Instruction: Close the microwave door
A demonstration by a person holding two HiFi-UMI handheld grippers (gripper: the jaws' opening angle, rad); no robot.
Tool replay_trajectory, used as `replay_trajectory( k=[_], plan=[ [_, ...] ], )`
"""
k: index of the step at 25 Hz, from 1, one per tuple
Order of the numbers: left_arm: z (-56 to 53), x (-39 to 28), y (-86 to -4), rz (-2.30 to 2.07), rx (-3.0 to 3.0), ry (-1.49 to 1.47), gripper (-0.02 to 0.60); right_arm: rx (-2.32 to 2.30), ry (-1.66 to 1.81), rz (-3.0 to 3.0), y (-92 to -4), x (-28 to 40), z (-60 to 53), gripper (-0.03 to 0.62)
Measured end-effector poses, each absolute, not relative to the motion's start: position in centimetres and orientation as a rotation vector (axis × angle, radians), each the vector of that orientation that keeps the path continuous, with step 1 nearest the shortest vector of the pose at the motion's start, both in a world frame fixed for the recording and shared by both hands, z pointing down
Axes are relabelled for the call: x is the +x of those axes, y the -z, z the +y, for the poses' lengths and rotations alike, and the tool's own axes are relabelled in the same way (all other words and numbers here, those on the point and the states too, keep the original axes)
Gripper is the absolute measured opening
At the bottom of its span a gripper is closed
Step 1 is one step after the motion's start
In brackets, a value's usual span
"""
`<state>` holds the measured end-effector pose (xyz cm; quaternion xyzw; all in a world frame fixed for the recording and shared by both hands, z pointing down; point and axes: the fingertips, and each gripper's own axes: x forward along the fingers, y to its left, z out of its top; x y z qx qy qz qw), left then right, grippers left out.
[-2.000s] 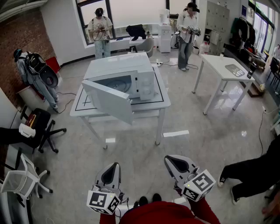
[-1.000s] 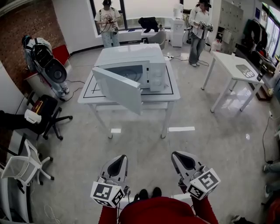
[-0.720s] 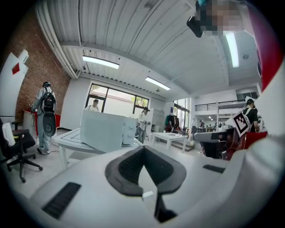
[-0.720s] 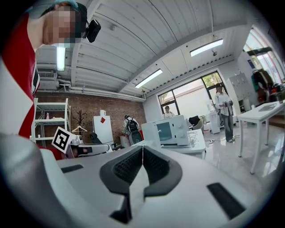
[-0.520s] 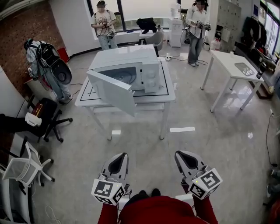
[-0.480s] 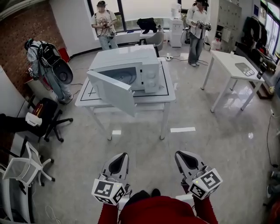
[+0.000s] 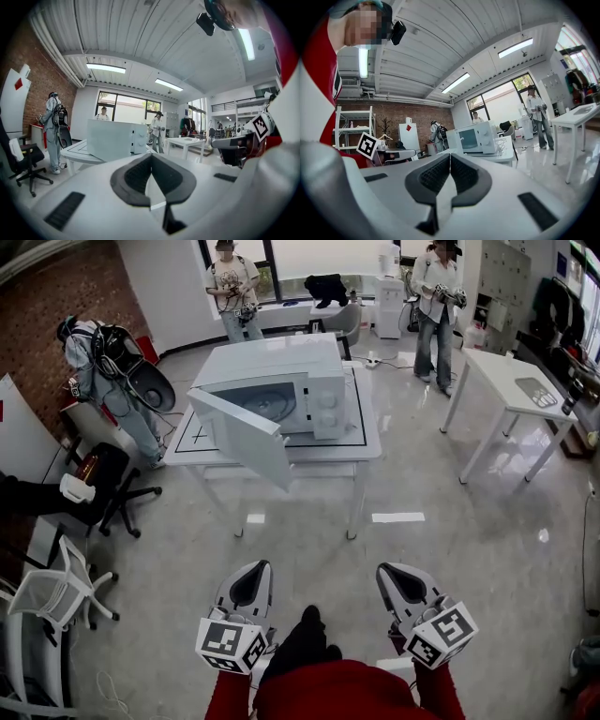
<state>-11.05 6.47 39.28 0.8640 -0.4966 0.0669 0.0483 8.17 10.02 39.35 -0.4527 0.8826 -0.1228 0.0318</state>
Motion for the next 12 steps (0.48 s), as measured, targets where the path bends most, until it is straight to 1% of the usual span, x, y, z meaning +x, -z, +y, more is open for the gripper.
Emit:
replay_trajectory(
  k=[9,11,12],
  plan=[
    [-0.2,-11.2,-39.3,-1.535,2.64,-0.218,0.014,-1.421,0.384,2.694,-39.8,9.2,4.6,0.015],
    [-2.7,-11.1,-39.5,-1.534,2.643,-0.224,0.048,-1.436,0.376,2.693,-39.9,9.3,2.5,0.015],
    [-4.1,-11.1,-39.7,-1.532,2.641,-0.237,0.083,-1.445,0.373,2.692,-39.9,9.3,1.4,0.015]
  ],
)
